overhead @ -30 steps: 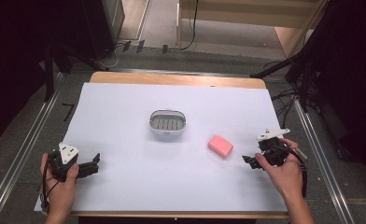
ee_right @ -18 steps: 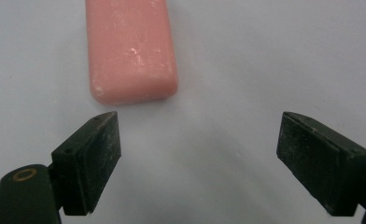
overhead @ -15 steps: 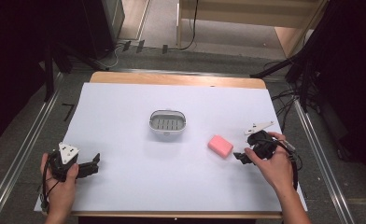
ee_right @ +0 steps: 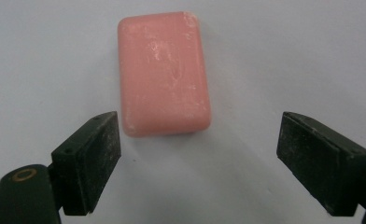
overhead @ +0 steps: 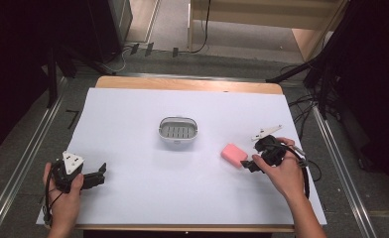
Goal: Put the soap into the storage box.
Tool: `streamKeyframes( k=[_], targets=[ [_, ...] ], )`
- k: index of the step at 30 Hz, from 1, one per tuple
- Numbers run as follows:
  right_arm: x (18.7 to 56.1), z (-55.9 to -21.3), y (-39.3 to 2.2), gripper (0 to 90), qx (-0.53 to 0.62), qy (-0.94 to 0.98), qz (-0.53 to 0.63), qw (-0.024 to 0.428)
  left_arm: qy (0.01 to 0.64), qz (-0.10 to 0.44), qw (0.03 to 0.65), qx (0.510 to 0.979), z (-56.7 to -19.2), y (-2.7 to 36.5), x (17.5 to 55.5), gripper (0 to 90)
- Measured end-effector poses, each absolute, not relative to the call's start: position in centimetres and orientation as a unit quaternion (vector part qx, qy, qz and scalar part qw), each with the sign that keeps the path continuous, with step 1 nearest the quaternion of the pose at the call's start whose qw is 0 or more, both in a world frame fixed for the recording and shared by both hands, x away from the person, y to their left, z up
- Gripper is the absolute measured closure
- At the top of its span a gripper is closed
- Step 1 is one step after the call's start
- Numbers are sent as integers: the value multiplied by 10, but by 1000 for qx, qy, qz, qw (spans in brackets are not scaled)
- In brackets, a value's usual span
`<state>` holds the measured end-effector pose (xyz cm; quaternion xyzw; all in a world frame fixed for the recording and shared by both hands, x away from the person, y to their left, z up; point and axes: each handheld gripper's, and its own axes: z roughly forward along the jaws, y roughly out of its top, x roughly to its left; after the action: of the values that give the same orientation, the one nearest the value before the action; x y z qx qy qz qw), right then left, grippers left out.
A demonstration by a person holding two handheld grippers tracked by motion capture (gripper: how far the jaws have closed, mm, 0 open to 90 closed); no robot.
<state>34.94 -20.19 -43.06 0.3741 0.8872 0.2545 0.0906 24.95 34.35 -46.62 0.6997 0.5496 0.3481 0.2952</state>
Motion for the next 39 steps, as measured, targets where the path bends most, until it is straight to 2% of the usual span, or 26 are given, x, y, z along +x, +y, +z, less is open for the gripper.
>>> streamKeyframes(
  k=[20, 34, 39],
  targets=[
    [364, -439, -170, 149, 362, 900, 232, 67, 549, 347, 296, 701, -466, 344, 249, 0],
    [371, -446, -160, 269, 368, 902, 221, 48, 548, 347, 295, 702, -466, 344, 250, 0],
    [373, -448, -159, 286, 371, 902, 216, 48, 548, 346, 295, 702, -466, 344, 250, 0]
  ],
)
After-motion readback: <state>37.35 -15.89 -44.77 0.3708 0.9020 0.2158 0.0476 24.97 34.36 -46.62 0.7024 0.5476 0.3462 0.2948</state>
